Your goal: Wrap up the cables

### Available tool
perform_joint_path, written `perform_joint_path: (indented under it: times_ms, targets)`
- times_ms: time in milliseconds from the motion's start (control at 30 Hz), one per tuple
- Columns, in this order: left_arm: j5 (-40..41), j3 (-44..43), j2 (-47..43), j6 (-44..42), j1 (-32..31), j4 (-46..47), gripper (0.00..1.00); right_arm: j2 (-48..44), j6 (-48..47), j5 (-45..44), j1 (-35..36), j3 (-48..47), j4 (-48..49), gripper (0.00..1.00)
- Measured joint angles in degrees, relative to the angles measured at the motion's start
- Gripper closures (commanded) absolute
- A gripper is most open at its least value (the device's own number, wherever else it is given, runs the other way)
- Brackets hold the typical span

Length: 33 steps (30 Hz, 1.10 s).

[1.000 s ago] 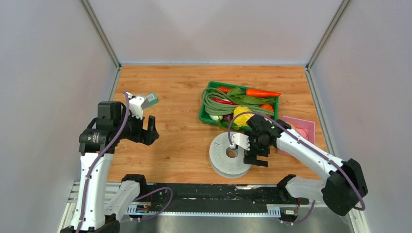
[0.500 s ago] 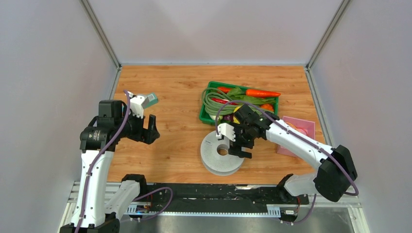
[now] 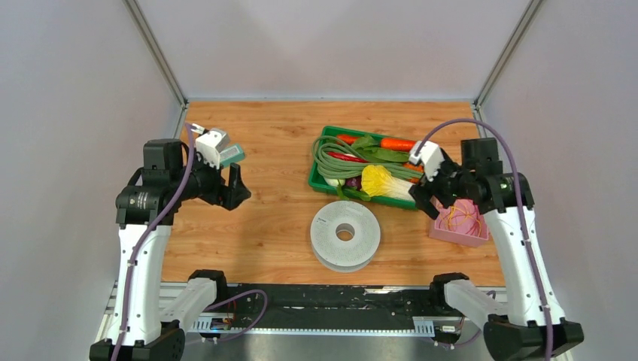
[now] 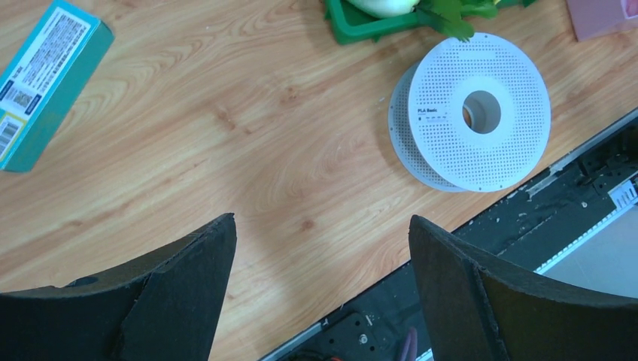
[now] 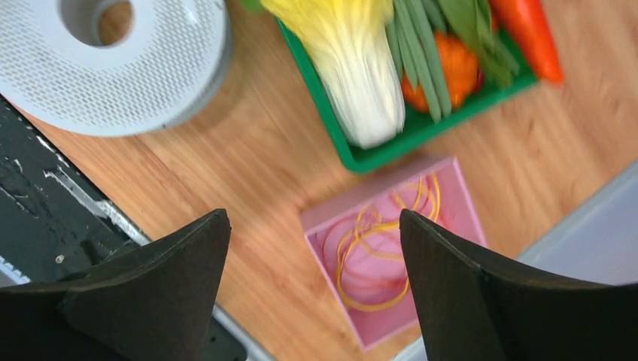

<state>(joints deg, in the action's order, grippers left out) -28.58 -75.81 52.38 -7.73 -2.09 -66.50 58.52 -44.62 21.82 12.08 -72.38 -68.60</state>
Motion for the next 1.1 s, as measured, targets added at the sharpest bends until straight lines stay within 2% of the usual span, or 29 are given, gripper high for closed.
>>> perform_joint_path:
  times_ms: [167,267,333,533,1100]
  targets:
    - [-3.41,0.00,1.09,1.33,0.00,2.67,0.08,2.16,-1.38,2.12,-18.23,2.32,-4.55,0.24]
    - [-5.40,0.44,1.46,3.02,0.00,4.94,0.08,5.27,-1.29,2.08,-23.91,5.22,-4.76,0.38]
    - [-6.43,0.85,1.53,4.15,0.00,6.12,0.08,7.89,-1.07,1.79,-24.81,6.54,-4.15,0.45]
    - [-9.11,1.55,2.93,6.16,0.00,7.82,0.08,16.37,-0.55,0.33,-27.69,9.64,1.86,0.51]
    - [-10.82,4.42,3.93,8.26,0.00,9.81,0.08,24.55,-3.87,-2.21,-30.25,14.86,12.50,0.48]
